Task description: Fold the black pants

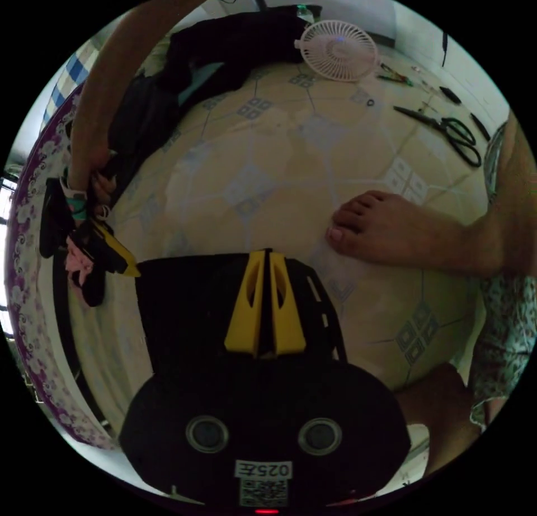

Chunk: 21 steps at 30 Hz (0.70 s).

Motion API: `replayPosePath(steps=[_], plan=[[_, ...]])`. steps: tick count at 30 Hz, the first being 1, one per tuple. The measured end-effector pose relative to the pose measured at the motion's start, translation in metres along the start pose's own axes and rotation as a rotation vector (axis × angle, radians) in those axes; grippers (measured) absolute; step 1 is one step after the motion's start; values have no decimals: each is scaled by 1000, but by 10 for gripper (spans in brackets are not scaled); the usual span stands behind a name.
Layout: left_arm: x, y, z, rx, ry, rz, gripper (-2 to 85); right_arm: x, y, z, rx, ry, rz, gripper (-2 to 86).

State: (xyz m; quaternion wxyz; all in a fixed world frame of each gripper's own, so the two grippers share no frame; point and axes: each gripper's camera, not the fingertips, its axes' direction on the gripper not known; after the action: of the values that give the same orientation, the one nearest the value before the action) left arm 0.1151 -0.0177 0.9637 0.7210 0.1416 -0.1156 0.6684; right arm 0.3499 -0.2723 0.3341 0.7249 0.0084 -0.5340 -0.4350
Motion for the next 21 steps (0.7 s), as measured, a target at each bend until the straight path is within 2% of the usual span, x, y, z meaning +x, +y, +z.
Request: replayPosePath(steps=[4, 8, 11, 15, 18, 21], plan=[[-18, 22, 2, 41, 86, -59, -5, 20, 27, -13, 66, -116, 51, 2], [-42, 60, -26, 120, 161, -372, 15, 37, 92, -57, 337, -391, 109, 81], [-42, 81, -37, 105, 69, -523, 45, 35, 147, -65, 487, -438, 202, 120], [-30, 85, -23, 47, 27, -534, 71, 26, 185, -49, 579, -481, 329, 136], [-23, 88, -10, -25, -87, -507, 72, 16, 197, -46, 717, -571, 385, 123], [-23, 99, -12, -50, -133, -492, 61, -6, 192, -56, 738, -510, 395, 99]])
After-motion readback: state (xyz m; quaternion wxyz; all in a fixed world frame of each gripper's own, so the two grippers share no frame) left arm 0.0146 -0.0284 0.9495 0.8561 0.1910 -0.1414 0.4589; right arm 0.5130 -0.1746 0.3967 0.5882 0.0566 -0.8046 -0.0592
